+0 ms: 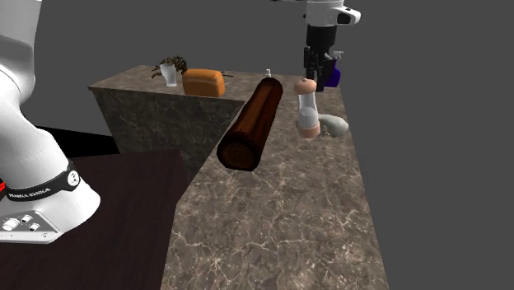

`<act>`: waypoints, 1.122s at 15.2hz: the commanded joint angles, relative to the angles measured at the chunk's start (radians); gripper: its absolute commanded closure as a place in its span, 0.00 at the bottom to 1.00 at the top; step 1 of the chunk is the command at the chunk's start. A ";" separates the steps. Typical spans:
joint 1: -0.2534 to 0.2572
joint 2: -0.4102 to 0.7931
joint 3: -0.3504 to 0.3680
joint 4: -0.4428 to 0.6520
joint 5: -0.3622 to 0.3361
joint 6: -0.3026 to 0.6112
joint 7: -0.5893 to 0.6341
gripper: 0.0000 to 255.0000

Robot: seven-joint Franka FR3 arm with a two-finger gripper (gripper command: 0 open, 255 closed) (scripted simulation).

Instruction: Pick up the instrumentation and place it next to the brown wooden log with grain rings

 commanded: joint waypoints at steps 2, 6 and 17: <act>0.001 0.008 0.001 -0.026 0.001 0.034 0.000 1.00; 0.001 0.022 0.001 -0.057 0.002 0.080 -0.002 1.00; 0.001 0.077 0.003 -0.118 0.006 0.196 -0.006 1.00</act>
